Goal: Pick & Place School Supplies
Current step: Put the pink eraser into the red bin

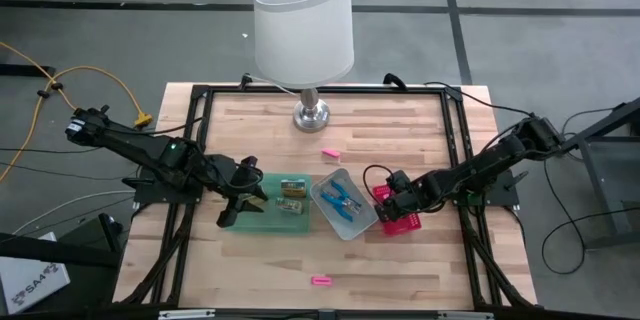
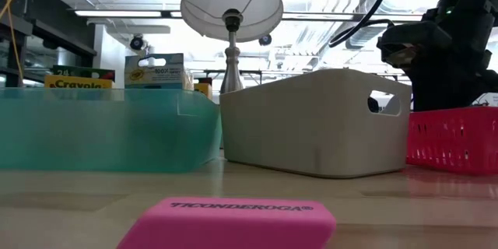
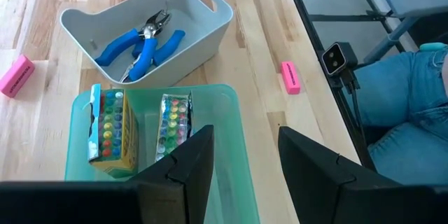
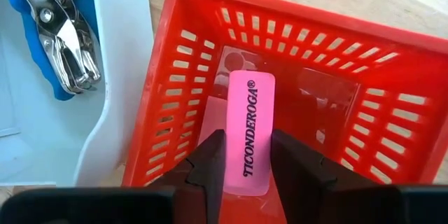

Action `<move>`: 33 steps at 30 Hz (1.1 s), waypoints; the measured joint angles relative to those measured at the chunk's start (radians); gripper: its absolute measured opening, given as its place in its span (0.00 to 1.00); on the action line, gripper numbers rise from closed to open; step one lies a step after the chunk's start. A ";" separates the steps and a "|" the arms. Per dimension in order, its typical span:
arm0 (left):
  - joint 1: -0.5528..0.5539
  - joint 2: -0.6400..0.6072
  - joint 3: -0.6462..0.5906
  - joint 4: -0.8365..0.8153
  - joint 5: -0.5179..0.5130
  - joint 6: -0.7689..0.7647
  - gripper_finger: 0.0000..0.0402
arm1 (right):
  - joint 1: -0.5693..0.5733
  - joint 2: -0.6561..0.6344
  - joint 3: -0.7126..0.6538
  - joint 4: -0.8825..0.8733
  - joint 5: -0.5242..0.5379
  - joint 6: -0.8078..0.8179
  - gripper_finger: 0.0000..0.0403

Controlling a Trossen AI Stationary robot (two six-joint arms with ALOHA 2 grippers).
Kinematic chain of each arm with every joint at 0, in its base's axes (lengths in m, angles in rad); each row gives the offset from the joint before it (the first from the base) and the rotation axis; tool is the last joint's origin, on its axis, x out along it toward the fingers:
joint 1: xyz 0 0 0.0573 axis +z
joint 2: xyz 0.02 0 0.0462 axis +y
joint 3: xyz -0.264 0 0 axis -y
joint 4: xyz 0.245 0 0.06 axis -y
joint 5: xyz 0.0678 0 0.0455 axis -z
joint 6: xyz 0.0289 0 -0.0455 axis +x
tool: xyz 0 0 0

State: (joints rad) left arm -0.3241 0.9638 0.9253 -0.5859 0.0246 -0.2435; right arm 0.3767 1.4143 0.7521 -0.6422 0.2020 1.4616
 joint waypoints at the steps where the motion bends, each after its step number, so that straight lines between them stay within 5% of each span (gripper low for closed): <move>1: 0.000 0.000 0.000 0.000 0.000 0.000 0.39 | 0.000 0.000 0.000 0.000 0.000 0.000 0.26; 16: 0.000 0.000 0.000 0.000 0.000 0.000 0.39 | 0.000 0.000 0.000 0.004 -0.003 -0.027 0.42; 33: 0.000 0.000 0.000 0.001 0.000 -0.010 0.39 | -0.096 -0.136 0.002 0.051 -0.105 -0.188 0.41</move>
State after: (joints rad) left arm -0.3237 0.9638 0.9253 -0.5854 0.0250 -0.2531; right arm 0.2802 1.2786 0.7536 -0.5915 0.0968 1.2733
